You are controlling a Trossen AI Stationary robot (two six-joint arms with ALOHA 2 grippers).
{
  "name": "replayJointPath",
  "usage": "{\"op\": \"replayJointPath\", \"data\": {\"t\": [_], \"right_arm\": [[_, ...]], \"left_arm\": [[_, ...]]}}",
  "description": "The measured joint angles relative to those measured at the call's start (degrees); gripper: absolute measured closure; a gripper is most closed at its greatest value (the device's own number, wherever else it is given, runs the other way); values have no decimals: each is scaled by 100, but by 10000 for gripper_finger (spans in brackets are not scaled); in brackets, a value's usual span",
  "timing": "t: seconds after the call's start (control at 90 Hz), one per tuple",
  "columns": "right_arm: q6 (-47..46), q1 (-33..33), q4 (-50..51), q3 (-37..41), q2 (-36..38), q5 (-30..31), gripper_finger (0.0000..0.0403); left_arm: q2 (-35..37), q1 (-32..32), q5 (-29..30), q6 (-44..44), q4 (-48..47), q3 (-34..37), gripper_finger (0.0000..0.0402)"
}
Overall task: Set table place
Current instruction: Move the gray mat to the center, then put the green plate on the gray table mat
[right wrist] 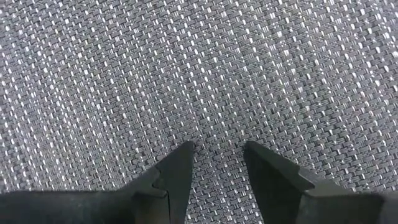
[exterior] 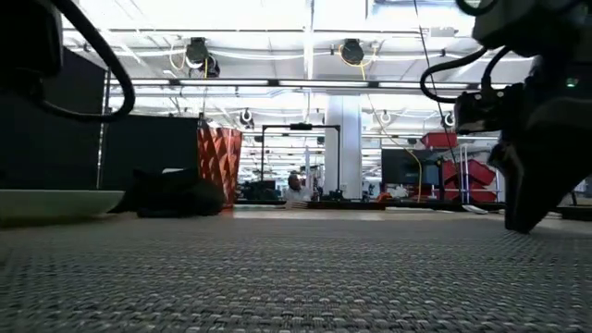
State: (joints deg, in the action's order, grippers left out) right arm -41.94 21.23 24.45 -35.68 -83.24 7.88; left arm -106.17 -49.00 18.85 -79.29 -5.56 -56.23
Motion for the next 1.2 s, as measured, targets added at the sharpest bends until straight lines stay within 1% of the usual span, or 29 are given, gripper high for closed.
{"op": "replayJointPath", "data": {"t": [0.1, 0.222, 0.322, 0.422, 0.522, 0.6, 0.656, 0.722, 0.833, 0.956, 1.044, 1.133, 1.2], "right_arm": [[227, -107, 2, 0, 7, -178, 268], [251, -194, 159, -119, 30, -465, 268], [380, -179, 388, -420, 132, -548, 268], [619, -272, 643, -843, 216, -509, 268], [897, -375, 1034, -1363, 219, -431, 268], [1131, -449, 1243, -1746, 227, -215, 268], [1255, -522, 1304, -1956, 227, -103, 268], [1331, -615, 1204, -2185, 225, -42, 268], [1336, -739, 925, -2379, 229, -37, 268], [1275, -796, 441, -2396, 229, -37, 268], [1221, -844, 219, -2397, 172, -40, 268], [1184, -922, 101, -2398, 45, -42, 268], [1284, -1004, -12, -2398, -93, -42, 268]], "left_arm": [[2, 1, 13, 159, 227, -2, 291], [39, 8, 68, 422, 464, -2, 291], [228, 38, 410, 752, 413, -4, 291], [601, 102, 976, 1160, 35, -4, 291], [1127, 179, 1625, 1481, -512, -9, 291], [1577, 254, 2022, 1554, -1136, -13, 291], [1864, 295, 2195, 1471, -1711, -13, 291], [2144, 338, 2225, 1184, -2495, -18, 291], [2469, 351, 2198, 248, -4043, -17, 291], [2623, 300, 1793, -957, -5480, -17, 291], [2650, 214, 1378, -1649, -6016, -17, 291], [2647, 153, 795, -2422, -6269, -17, 291], [2645, 73, 410, -2944, -6290, -13, 291]]}}
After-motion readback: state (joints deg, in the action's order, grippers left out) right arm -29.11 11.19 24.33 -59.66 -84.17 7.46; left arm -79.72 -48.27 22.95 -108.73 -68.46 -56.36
